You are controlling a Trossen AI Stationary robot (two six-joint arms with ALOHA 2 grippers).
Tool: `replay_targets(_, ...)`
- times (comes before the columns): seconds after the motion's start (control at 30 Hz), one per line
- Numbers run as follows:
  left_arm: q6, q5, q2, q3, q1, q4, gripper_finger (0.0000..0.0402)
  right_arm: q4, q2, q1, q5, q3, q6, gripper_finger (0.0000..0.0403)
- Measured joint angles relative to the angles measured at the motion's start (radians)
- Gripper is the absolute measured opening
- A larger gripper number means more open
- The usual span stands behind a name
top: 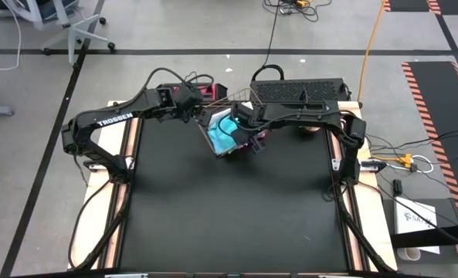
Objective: Fold microfiber towels
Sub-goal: Stack the folded light blue microfiber cloth on top of the folded light blue microfiber cloth in the wire basket
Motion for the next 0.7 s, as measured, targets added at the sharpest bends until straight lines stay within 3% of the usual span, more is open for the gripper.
replay_targets(0.17, 0.0, 0.0, 0.0, 0.0, 0.0, 0.0, 0.0243, 0.004, 0.0, 0.007, 0.035, 0.0, 0.018, 0.0105)
replay_targets(0.43, 0.017, 0.002, 0.003, 0.0, 0.008, 0.009, 0.0243, 0.01, -0.062, 0.033, 0.281, -0.001, -0.021, 0.0136)
replay_targets(0.5, 0.035, 0.003, 0.017, 0.0, 0.015, 0.026, 0.0243, 0.024, -0.095, 0.033, 0.283, -0.001, -0.002, 0.0136)
replay_targets(0.7, 0.063, 0.107, 0.073, 0.0, 0.035, 0.098, 0.0243, 0.007, -0.184, 0.022, 0.154, 0.0, 0.177, 0.0135)
